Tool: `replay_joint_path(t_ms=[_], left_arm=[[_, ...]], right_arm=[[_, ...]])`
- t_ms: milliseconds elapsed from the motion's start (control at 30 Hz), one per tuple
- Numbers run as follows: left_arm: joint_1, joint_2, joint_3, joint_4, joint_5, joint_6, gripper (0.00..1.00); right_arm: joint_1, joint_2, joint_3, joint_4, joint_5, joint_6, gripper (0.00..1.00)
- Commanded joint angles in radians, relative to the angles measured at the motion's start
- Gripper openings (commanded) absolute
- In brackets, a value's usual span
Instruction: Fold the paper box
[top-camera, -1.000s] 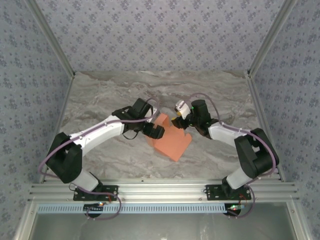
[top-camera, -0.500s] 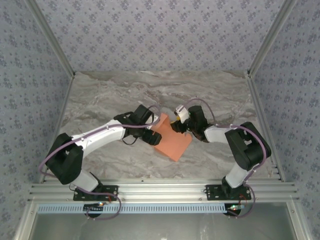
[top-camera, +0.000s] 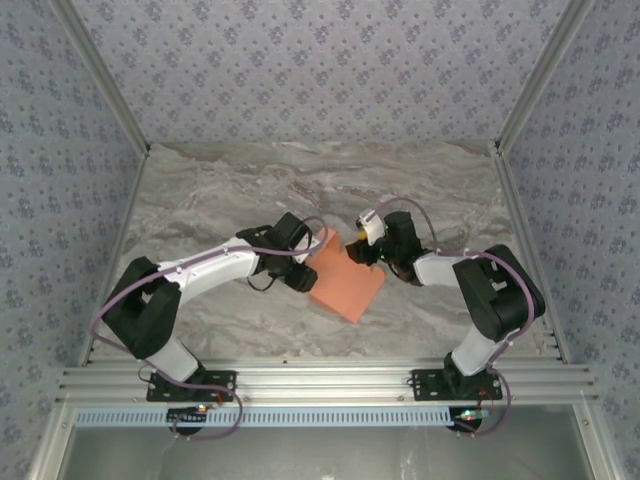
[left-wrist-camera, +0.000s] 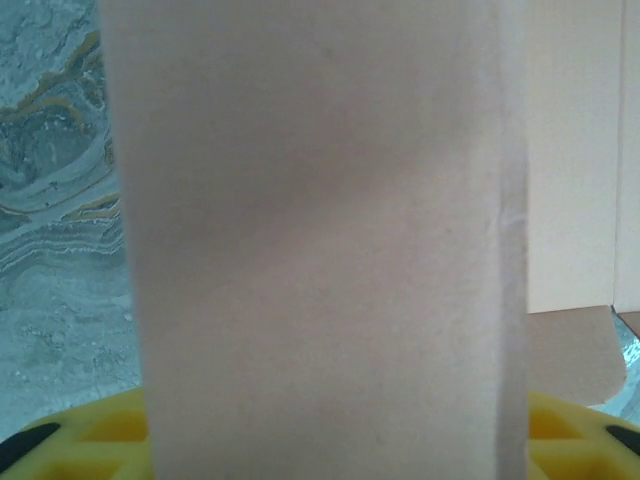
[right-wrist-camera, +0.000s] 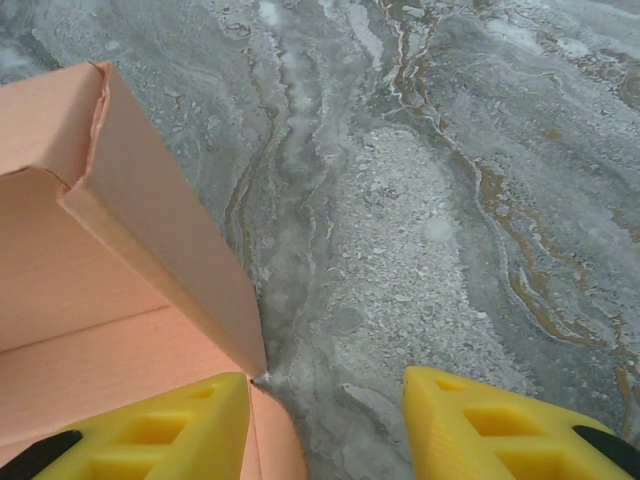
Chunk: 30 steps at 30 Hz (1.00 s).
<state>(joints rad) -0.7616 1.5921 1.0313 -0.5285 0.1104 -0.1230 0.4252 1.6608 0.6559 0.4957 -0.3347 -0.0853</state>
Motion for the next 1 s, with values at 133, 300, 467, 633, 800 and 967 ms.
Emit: replay_joint_path(t_ms=[133, 300, 467, 633, 800, 967], left_arm=[[-0.008, -0.022, 0.028, -0.045, 0.025, 0.088, 0.47], [-0.007, -0.067, 0.059, -0.116, 0.111, 0.227, 0.39], [0.009, -0.115, 0.050, -0.143, 0.131, 0.330, 0.41], [0.034, -0.181, 0.047, -0.183, 0.213, 0.442, 0.41], [0.056, -0.254, 0.034, -0.199, 0.326, 0.606, 0.40], [0.064, -0.280, 0.028, -0.220, 0.352, 0.702, 0.40]], right_arm=[[0.045, -0.046, -0.019, 0.012, -0.058, -0.167, 0.46], [0.057, -0.128, 0.018, -0.214, -0.328, -0.390, 0.46], [0.019, -0.244, 0.020, -0.396, -0.408, -0.474, 0.51], [-0.016, -0.289, -0.009, -0.417, -0.508, -0.489, 0.59], [-0.036, -0.292, 0.009, -0.477, -0.582, -0.540, 0.62], [-0.030, -0.299, 0.049, -0.644, -0.690, -0.701, 0.63]])
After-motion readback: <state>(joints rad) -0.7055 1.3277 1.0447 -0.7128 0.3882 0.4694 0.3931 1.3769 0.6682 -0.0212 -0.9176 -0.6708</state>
